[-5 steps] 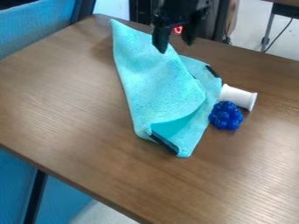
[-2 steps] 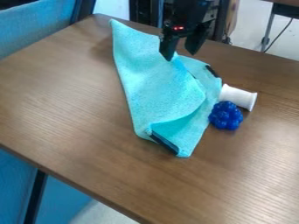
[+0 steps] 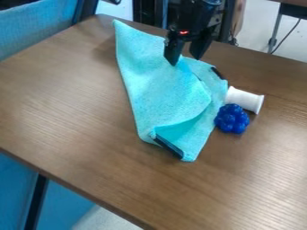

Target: Unfold the cloth from top right to bottom left

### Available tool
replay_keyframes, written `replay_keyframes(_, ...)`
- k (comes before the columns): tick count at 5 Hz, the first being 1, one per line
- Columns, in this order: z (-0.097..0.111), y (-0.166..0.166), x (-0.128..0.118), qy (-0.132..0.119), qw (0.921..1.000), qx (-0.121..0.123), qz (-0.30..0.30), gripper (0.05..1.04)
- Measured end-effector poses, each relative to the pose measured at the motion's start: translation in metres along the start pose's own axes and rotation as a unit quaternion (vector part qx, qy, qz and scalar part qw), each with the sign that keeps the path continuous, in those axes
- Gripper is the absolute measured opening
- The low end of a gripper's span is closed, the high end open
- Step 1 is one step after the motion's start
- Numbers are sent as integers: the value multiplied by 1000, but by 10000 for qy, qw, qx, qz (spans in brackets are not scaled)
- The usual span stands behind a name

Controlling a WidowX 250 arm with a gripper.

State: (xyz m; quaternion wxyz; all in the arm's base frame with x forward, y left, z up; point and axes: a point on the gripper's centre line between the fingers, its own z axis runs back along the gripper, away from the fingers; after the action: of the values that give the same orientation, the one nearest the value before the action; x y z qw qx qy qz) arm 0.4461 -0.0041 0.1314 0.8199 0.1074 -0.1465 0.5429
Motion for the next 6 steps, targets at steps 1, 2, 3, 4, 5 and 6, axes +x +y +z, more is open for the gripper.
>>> replay_keyframes(1,-4,0,0,-25,10000,50,56,970)
replay_keyframes(2,-6,0,-1,-26,9999,40,91,662)
replay_keyframes(3,-6,0,-1,-39,9999,49,127,387)
replay_keyframes(4,-8,4,-2,-69,9999,61,114,164)
replay_keyframes(5,-6,7,-2,-77,9999,12,112,67)
replay_keyframes(6,1,14,-2,92,9999,-39,126,50)
